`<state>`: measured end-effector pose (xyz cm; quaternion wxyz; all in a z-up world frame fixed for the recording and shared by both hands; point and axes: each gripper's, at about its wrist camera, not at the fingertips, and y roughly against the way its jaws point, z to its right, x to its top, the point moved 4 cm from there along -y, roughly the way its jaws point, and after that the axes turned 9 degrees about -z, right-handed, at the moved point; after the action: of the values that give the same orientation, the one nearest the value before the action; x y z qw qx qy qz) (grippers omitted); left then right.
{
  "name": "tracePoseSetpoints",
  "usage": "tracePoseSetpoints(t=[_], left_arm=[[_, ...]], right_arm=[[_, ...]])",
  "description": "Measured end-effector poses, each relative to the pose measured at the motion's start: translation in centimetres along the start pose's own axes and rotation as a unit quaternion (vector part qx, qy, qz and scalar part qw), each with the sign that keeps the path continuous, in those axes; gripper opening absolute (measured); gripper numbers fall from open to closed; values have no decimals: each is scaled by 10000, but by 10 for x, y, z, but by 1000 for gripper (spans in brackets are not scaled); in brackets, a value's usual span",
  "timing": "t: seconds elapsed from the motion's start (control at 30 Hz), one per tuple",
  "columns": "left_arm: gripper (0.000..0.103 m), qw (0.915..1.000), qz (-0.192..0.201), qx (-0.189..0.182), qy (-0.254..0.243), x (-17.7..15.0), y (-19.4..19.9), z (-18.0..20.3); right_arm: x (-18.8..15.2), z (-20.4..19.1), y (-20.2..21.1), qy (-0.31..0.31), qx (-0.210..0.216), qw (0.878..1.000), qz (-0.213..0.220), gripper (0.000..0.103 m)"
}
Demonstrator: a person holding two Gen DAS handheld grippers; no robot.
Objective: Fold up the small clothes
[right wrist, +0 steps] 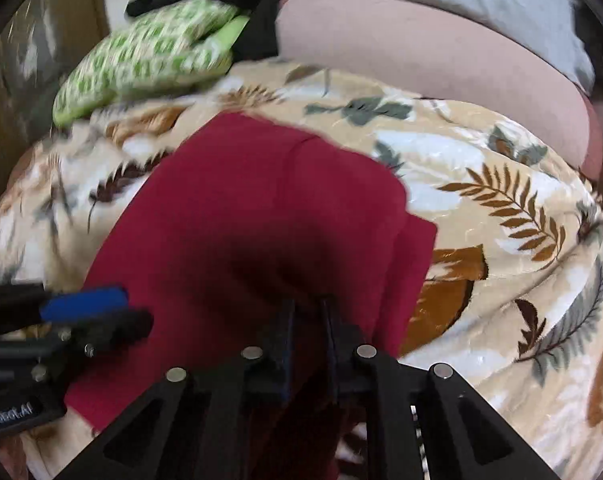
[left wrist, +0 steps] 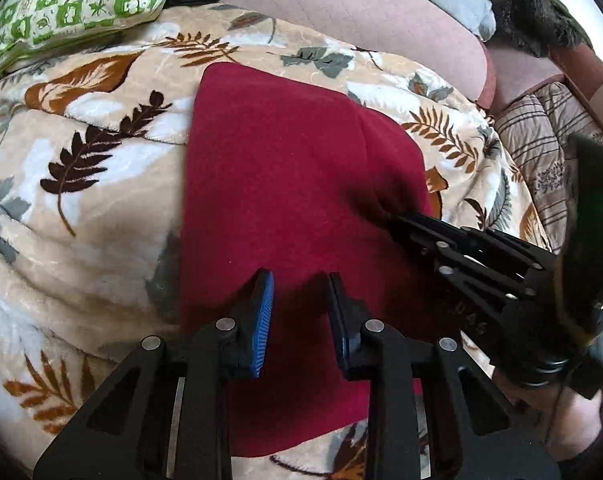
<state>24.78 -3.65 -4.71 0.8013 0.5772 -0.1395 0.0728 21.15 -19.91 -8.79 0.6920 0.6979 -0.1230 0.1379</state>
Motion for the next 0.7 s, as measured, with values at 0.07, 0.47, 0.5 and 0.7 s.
tracePoseSetpoints(t=[0.07,0.47,0.5,0.7], left_arm=[[27,9999,-43,-31,104,1,0,-2],[56,9964,152,673,-496,-6,-8,27],[57,9958,156,726,-529,-7,-9,27],[59,9952,190,793,-547,-7,-10,28]], right_arm=[[1,0,2,-11,13,10000,-48,13],[39,7,3,-62,-123,9991,393,31],[32,14,-21,-209,-37,9998,-51,33],[27,24,-22,-417,132,9988,204,50]])
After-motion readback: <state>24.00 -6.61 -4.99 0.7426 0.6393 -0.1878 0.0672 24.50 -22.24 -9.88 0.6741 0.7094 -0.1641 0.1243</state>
